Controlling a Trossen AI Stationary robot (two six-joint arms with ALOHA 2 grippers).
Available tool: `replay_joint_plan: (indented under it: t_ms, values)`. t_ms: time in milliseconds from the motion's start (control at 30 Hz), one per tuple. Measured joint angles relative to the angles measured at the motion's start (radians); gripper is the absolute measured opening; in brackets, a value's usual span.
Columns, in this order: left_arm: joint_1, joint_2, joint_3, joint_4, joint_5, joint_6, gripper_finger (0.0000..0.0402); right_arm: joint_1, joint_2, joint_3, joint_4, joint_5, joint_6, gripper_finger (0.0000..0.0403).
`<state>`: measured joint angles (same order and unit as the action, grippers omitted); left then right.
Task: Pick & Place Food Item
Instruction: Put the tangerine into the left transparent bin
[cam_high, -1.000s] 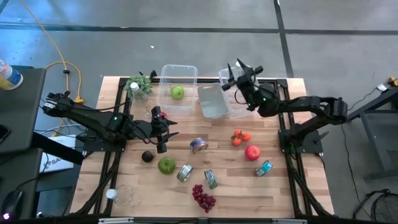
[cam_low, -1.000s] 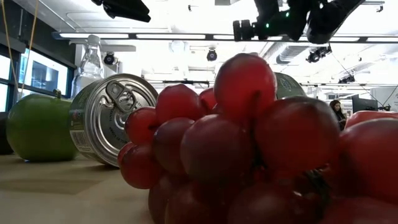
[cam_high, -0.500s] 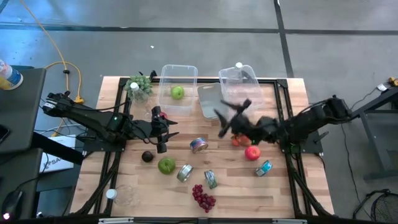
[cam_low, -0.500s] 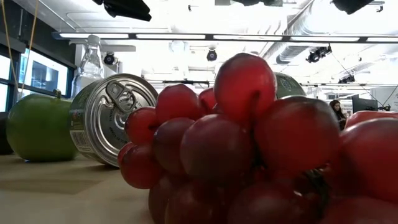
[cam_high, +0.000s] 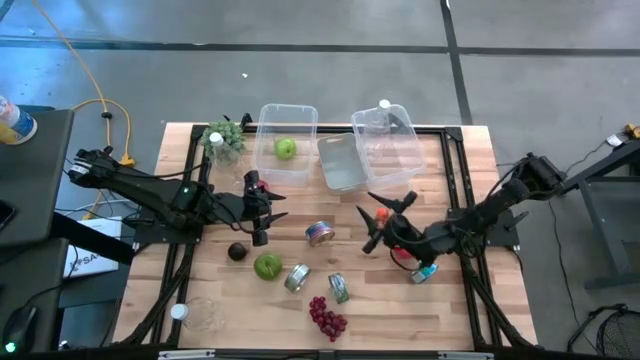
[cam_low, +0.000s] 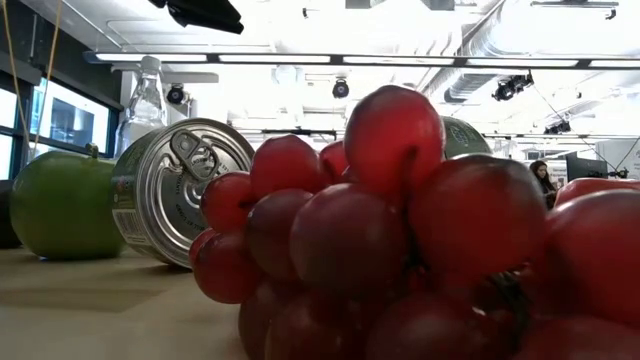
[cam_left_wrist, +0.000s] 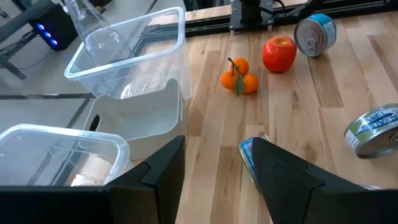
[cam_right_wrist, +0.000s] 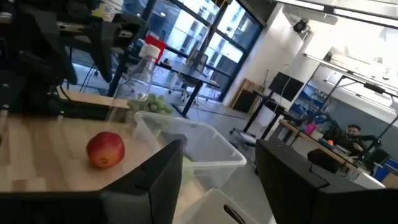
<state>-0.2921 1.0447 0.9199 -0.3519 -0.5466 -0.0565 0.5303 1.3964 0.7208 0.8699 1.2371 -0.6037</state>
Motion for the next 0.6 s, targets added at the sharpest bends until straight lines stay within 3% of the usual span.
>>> replay_joint_plan:
  t_ms: [267, 600]
  values:
    - [0.001, 0.0, 0.0, 0.0, 0.0, -0.065, 0.0177, 0.124, 0.0, 0.0, 0.001, 0.023, 0.006, 0.0228]
    - [-0.013, 0.0, 0.0, -0.003, 0.0, -0.125, 0.0177, 0.2, 0.0, 0.0, 0.0, 0.078, 0.027, 0.0359]
